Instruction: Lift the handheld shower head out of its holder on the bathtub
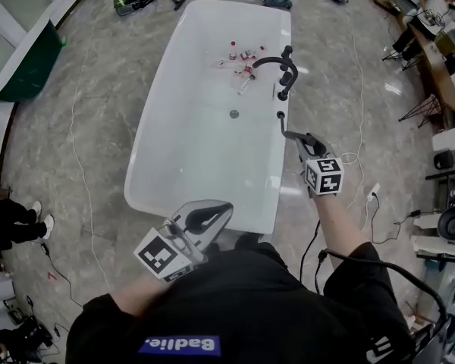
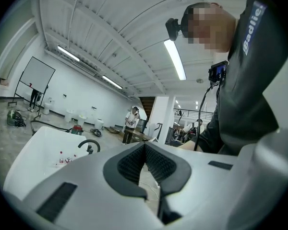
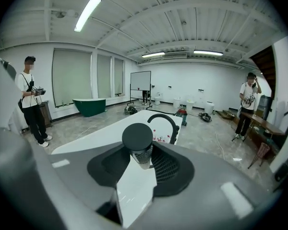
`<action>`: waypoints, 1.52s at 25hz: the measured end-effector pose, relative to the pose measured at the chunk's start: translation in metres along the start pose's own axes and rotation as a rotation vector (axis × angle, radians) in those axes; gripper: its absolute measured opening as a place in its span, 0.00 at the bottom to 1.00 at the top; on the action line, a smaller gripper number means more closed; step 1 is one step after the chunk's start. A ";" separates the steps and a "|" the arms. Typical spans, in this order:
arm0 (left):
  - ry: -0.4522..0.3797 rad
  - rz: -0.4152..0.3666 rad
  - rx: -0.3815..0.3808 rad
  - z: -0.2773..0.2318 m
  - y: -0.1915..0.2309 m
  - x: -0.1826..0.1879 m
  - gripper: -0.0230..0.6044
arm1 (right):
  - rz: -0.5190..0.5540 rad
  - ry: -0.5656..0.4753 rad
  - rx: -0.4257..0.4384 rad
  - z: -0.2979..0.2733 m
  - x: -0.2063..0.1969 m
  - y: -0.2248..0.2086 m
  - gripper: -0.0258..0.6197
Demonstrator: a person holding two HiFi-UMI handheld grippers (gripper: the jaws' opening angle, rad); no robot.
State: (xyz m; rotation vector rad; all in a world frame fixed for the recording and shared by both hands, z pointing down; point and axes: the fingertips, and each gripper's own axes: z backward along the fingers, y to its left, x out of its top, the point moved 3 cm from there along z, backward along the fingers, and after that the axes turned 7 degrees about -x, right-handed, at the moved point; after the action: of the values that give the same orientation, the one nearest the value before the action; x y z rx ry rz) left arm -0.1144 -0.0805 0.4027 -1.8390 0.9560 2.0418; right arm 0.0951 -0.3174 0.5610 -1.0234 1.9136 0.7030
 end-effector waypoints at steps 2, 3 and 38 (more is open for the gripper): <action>-0.005 0.004 -0.007 0.007 -0.004 0.000 0.03 | -0.013 -0.010 -0.002 0.019 0.001 0.010 0.24; -0.004 0.006 -0.013 0.010 -0.007 0.000 0.03 | -0.017 -0.018 -0.002 0.029 0.003 0.014 0.24; 0.005 -0.010 -0.222 -0.022 -0.044 0.005 0.03 | -0.074 -0.224 0.102 0.259 0.036 0.138 0.24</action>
State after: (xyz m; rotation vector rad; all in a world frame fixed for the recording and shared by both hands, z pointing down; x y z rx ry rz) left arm -0.0723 -0.0613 0.3842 -1.9514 0.7444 2.2160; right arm 0.0709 -0.0619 0.4140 -0.9074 1.6924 0.6427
